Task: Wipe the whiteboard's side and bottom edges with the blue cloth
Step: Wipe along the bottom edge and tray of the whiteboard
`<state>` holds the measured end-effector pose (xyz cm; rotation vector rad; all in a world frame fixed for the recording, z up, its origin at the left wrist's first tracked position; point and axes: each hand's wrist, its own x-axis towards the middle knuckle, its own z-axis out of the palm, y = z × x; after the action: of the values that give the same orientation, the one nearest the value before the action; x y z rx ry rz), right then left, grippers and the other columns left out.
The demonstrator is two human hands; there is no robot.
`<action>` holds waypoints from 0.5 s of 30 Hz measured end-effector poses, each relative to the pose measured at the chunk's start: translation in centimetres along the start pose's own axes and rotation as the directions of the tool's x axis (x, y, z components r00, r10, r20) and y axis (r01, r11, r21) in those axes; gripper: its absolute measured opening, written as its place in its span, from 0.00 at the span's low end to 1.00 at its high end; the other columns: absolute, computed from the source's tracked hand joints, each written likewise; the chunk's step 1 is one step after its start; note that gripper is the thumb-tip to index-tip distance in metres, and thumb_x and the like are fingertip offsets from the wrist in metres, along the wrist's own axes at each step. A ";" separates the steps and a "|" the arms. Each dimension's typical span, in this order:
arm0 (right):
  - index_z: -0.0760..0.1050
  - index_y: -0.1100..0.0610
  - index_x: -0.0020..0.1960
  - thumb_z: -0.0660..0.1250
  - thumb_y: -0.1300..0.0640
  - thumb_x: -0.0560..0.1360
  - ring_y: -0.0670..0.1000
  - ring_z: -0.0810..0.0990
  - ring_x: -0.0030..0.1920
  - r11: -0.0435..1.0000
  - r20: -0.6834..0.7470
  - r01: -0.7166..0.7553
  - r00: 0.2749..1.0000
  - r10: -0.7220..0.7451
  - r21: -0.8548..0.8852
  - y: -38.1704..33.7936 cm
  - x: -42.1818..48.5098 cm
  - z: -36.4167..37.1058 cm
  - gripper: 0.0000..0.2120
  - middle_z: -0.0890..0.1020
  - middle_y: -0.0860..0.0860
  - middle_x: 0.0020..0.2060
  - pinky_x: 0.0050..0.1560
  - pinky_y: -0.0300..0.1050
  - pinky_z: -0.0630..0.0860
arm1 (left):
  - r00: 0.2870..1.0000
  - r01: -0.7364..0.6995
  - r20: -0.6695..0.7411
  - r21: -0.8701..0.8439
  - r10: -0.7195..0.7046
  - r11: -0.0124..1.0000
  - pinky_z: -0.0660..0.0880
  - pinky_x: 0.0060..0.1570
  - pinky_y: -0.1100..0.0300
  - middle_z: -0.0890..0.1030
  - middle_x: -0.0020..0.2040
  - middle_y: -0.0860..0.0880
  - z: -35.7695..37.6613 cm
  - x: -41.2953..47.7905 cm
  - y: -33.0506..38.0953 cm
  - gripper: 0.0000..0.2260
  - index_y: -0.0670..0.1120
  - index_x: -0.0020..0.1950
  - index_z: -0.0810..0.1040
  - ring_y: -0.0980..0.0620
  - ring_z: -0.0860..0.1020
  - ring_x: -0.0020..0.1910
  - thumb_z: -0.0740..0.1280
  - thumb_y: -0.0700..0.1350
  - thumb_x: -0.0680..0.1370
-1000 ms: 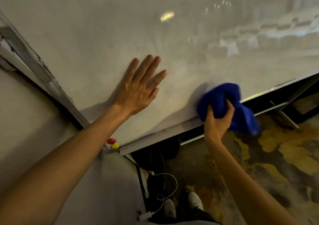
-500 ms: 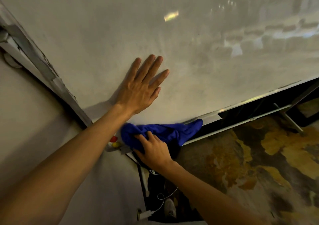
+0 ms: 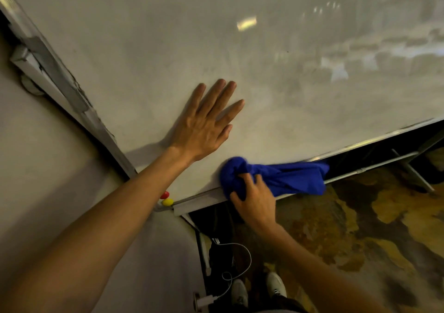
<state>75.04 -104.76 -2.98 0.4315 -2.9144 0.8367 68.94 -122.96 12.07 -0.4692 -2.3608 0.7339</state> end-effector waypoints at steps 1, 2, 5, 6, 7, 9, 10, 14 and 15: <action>0.66 0.44 0.64 0.60 0.37 0.69 0.50 0.78 0.46 0.998 0.030 0.060 0.998 -0.060 0.001 -1.3 -0.7 0.7 0.25 0.76 0.51 0.52 0.42 0.43 0.74 | 1.000 0.002 -0.003 -0.001 -0.002 1.000 0.37 0.76 0.44 0.42 0.83 0.44 0.0 -0.1 -0.1 0.29 0.50 0.84 0.44 0.44 0.42 0.81 0.44 0.58 0.85; 0.66 0.44 0.64 0.58 0.36 0.69 0.50 0.78 0.47 0.993 0.056 0.115 0.992 -0.115 0.014 -2.6 -1.2 1.4 0.26 0.76 0.51 0.53 0.43 0.44 0.75 | 1.000 0.003 -0.006 -0.005 -0.003 1.000 0.37 0.77 0.44 0.42 0.83 0.44 0.0 -0.1 -0.1 0.28 0.51 0.84 0.44 0.43 0.41 0.81 0.44 0.58 0.85; 0.65 0.44 0.65 0.58 0.36 0.71 0.52 0.80 0.46 0.955 0.141 0.277 0.947 -0.290 0.102 -6.5 -2.1 3.0 0.25 0.77 0.51 0.52 0.40 0.44 0.74 | 1.000 -0.001 -0.017 -0.009 0.001 1.000 0.38 0.77 0.44 0.42 0.83 0.44 -0.1 -0.2 0.0 0.28 0.50 0.84 0.44 0.43 0.42 0.81 0.45 0.58 0.85; 0.64 0.43 0.66 0.59 0.36 0.72 0.53 0.81 0.46 0.936 0.178 0.329 0.921 -0.348 0.125 -7.4 -2.4 3.4 0.25 0.77 0.52 0.52 0.40 0.44 0.74 | 1.000 -0.002 -0.021 -0.011 0.002 1.000 0.38 0.77 0.44 0.42 0.82 0.44 -0.1 -0.1 0.1 0.28 0.50 0.84 0.44 0.43 0.43 0.81 0.45 0.58 0.85; 0.63 0.44 0.67 0.59 0.37 0.72 0.54 0.81 0.46 0.919 0.207 0.369 0.897 -0.391 0.136 -7.9 -2.4 3.6 0.25 0.77 0.52 0.52 0.40 0.45 0.75 | 1.000 -0.005 -0.027 -0.011 0.004 1.000 0.38 0.77 0.44 0.42 0.82 0.44 -0.1 -0.1 0.1 0.28 0.50 0.84 0.44 0.43 0.44 0.82 0.45 0.58 0.86; 0.63 0.44 0.68 0.60 0.40 0.73 0.54 0.81 0.45 0.911 0.233 0.389 0.881 -0.412 0.139 -7.8 -1.8 3.4 0.25 0.78 0.52 0.52 0.39 0.45 0.74 | 0.999 -0.011 -0.036 -0.001 0.011 1.000 0.39 0.77 0.43 0.44 0.82 0.44 -0.1 0.1 0.2 0.28 0.50 0.84 0.44 0.43 0.47 0.82 0.45 0.58 0.86; 0.63 0.44 0.68 0.60 0.40 0.73 0.54 0.81 0.44 0.915 0.237 0.381 0.884 -0.403 0.135 -7.2 -1.3 3.0 0.24 0.78 0.51 0.52 0.38 0.44 0.72 | 0.999 -0.015 -0.035 0.005 0.015 1.000 0.39 0.77 0.43 0.46 0.83 0.44 0.0 0.1 0.1 0.28 0.50 0.84 0.44 0.43 0.47 0.82 0.45 0.57 0.86; 0.64 0.41 0.66 0.59 0.38 0.70 0.52 0.81 0.45 0.953 0.227 0.298 0.925 -0.304 0.061 -2.1 0.4 0.4 0.25 0.78 0.49 0.51 0.39 0.44 0.74 | 0.999 -0.020 -0.032 0.016 0.021 1.000 0.39 0.77 0.44 0.49 0.83 0.44 0.3 0.3 0.1 0.28 0.50 0.84 0.44 0.43 0.44 0.82 0.44 0.58 0.85; 0.64 0.41 0.66 0.59 0.38 0.70 0.52 0.80 0.46 0.967 0.220 0.254 0.941 -0.256 0.040 -0.3 0.7 -0.5 0.25 0.78 0.48 0.52 0.42 0.46 0.77 | 0.999 -0.019 -0.035 0.012 0.019 1.000 0.38 0.77 0.44 0.47 0.84 0.44 0.4 0.3 0.1 0.28 0.50 0.84 0.45 0.43 0.42 0.81 0.44 0.58 0.85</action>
<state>74.45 -104.93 -2.27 0.9389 -2.9580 0.8133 68.45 -122.85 11.92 -0.4961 -2.3211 0.7423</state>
